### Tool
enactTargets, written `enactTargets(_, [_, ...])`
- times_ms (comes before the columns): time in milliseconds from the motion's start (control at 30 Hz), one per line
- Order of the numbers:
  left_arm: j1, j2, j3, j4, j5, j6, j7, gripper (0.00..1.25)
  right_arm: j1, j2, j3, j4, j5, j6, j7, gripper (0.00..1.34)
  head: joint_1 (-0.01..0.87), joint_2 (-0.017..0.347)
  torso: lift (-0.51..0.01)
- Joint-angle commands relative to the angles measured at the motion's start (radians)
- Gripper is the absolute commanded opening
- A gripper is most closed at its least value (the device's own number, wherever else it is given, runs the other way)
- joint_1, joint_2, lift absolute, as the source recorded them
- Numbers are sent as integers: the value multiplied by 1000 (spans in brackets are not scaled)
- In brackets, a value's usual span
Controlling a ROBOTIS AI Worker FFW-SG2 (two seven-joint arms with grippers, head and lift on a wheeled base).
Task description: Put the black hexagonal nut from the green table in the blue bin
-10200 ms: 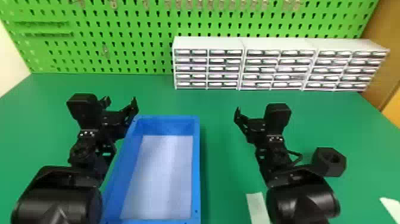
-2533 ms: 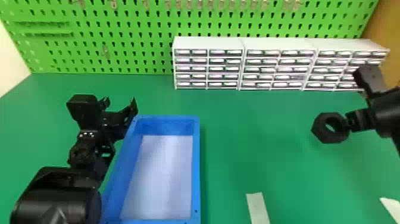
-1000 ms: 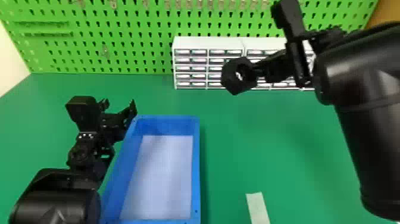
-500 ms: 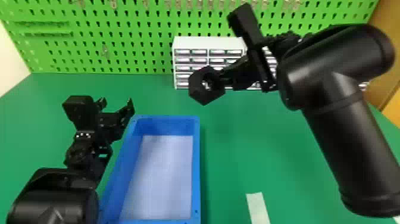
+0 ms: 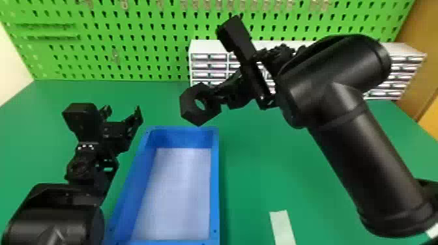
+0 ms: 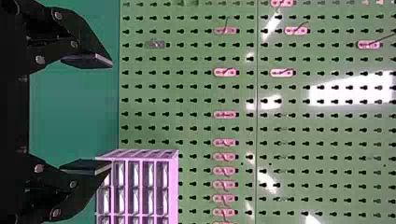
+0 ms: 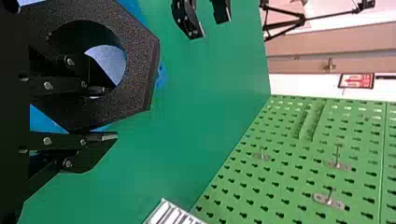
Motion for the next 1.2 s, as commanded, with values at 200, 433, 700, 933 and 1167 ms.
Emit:
enactTargets(200, [0, 0, 1, -2, 0, 0, 0, 767, -12, 3, 97, 58, -100, -42, -41, 347, 686, 52, -97])
enactTargets(433, [1, 0, 1, -2, 0, 0, 0, 767, -15, 2, 170, 88, -172, -69, -72, 347, 686, 52, -97])
enactTargets(700, [1, 0, 1, -2, 0, 0, 1, 767, -23, 2, 235, 127, -234, -100, -98, 347, 686, 52, -97])
enactTargets(933, [1, 0, 1, -2, 0, 0, 0, 767, -24, 0, 270, 171, -266, -126, -121, 347, 686, 52, -97])
enactTargets(1167, [1, 0, 1, -2, 0, 0, 1, 767, -27, -1, 304, 206, -290, -137, -160, 347, 686, 52, -97])
